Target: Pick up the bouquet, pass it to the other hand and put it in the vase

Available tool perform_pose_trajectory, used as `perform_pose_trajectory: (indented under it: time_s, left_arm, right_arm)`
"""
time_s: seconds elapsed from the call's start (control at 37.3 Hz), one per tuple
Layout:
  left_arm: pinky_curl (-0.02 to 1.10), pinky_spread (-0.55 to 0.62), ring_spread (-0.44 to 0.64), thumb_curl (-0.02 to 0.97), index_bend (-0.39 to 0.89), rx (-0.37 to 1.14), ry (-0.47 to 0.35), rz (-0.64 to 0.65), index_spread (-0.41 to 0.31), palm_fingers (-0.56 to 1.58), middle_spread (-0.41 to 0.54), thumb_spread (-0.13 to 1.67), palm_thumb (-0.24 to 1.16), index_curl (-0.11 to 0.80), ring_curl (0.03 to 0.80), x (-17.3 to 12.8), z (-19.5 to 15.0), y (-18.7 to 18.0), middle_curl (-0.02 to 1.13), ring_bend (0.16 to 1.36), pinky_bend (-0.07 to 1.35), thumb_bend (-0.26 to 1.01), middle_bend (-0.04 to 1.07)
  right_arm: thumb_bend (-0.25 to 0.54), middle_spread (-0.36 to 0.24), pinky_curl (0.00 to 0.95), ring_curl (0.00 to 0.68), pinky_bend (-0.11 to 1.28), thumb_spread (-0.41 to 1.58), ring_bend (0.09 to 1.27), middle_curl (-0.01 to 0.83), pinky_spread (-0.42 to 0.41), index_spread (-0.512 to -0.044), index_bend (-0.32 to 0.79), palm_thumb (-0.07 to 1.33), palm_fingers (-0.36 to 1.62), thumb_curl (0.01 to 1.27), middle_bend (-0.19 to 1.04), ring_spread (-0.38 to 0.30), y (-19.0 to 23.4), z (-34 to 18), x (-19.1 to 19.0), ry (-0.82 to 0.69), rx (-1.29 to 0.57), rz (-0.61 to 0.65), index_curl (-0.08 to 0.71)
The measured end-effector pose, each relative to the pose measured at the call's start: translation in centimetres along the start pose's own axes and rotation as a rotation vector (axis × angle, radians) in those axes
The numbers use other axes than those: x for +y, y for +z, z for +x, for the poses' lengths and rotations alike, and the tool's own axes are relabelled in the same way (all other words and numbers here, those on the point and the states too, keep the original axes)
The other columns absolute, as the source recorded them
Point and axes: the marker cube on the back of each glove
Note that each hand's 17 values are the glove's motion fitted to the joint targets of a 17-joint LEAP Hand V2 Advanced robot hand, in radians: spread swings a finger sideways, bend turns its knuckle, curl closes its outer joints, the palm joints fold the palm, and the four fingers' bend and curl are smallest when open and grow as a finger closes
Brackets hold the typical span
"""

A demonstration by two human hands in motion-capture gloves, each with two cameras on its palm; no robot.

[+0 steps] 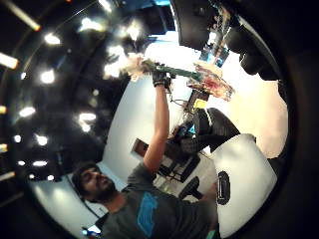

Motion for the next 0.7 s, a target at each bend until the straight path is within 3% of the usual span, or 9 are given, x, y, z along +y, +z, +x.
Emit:
perform_pose_trajectory:
  time_s: [0.05, 0.13, 0.16, 0.19, 0.35, 0.4, 0.51, 0.7]
  left_arm:
    - [0.46, -0.37, -0.35, 0.407, -0.07, 0.014, -0.003, -0.038, -0.205, 0.83, -0.311, 0.83, 0.67, 0.203, 0.420, -0.5, -0.2, 0.8, 0.42, 0.73, 0.72, -0.06, 0.27]
    - [0.46, -0.32, -0.29, 0.393, -0.10, 0.006, 0.012, -0.081, -0.148, 0.68, -0.288, 0.83, 0.64, 0.150, 0.414, -0.1, 0.2, 1.6, 0.45, 0.67, 0.74, -0.05, 0.33]
    - [0.47, -0.25, -0.24, 0.386, -0.02, -0.005, 0.021, -0.090, -0.128, 0.49, -0.219, 0.83, 0.61, 0.157, 0.414, 0.1, 0.3, 1.6, 0.40, 0.66, 0.74, -0.06, 0.18]
    - [0.47, -0.16, -0.17, 0.377, 0.02, -0.018, 0.029, -0.096, -0.103, 0.31, -0.157, 0.83, 0.59, 0.160, 0.421, 0.2, 0.3, 1.6, 0.42, 0.64, 0.71, -0.07, 0.18]
    - [0.46, 0.15, 0.13, 0.338, 0.01, -0.052, 0.090, -0.117, -0.022, -0.01, 0.111, 0.79, 0.41, 0.125, 0.379, 1.4, 1.2, 1.2, 0.35, 0.62, 0.80, -0.10, 0.11]
    - [0.45, 0.23, 0.21, 0.329, 0.02, -0.051, 0.124, -0.088, -0.028, -0.07, 0.167, 0.77, 0.35, 0.115, 0.360, 2.0, 2.0, 0.6, 0.34, 0.62, 0.82, -0.10, 0.15]
    - [0.42, 0.33, 0.29, 0.322, 0.07, -0.059, 0.159, -0.015, -0.052, -0.05, 0.191, 0.75, 0.30, 0.112, 0.331, 3.0, 2.9, -1.9, 0.32, 0.63, 0.82, -0.07, 0.18]
    - [0.39, 0.43, 0.35, 0.319, 0.10, -0.056, 0.148, 0.035, -0.101, -0.02, 0.174, 0.73, 0.26, 0.126, 0.320, 4.1, 2.6, -4.8, 0.33, 0.65, 0.80, -0.05, 0.20]
  right_arm:
    - [-0.023, -0.189, 0.354, 0.428, 0.36, 0.97, 0.57, 0.491, 0.179, -0.284, 0.08, 0.83, 0.98, 0.52, 0.39, -0.202, -0.2, 0.3, -0.2, -0.050, 0.018, 0.003, 0.194]
    - [-0.024, -0.188, 0.353, 0.430, 0.35, 0.97, 0.57, 0.490, 0.192, -0.284, 0.08, 0.83, 0.97, 0.52, 0.39, -0.202, -0.3, 0.1, 0.1, 0.043, 0.035, 0.008, 0.195]
    - [-0.024, -0.188, 0.354, 0.430, 0.35, 0.97, 0.57, 0.489, 0.194, -0.284, 0.08, 0.83, 0.97, 0.52, 0.39, -0.202, -0.4, 0.0, 0.3, 0.089, 0.042, 0.010, 0.195]
    - [-0.024, -0.189, 0.352, 0.428, 0.34, 0.97, 0.56, 0.490, 0.197, -0.284, 0.09, 0.83, 0.97, 0.51, 0.39, -0.202, -0.4, 0.0, 0.4, 0.114, 0.047, 0.012, 0.195]
    - [-0.024, -0.188, 0.352, 0.428, 0.32, 0.97, 0.56, 0.490, 0.206, -0.284, 0.09, 0.83, 0.97, 0.51, 0.38, -0.202, -0.2, 0.4, -0.3, -0.073, 0.028, 0.012, 0.196]
    - [-0.024, -0.188, 0.351, 0.427, 0.31, 0.97, 0.56, 0.489, 0.215, -0.287, 0.09, 0.83, 0.97, 0.51, 0.38, -0.203, 0.1, -0.2, -0.2, -0.063, 0.001, 0.002, 0.198]
    - [-0.024, -0.188, 0.353, 0.427, 0.30, 0.97, 0.55, 0.488, 0.222, -0.288, 0.09, 0.83, 0.97, 0.51, 0.38, -0.203, 0.4, -0.4, 0.2, 0.021, 0.058, -0.012, 0.200]
    - [-0.024, -0.188, 0.356, 0.425, 0.30, 0.97, 0.54, 0.487, 0.234, -0.289, 0.09, 0.83, 0.97, 0.51, 0.38, -0.203, 1.6, -2.0, 0.2, -0.046, -0.092, -0.030, 0.201]
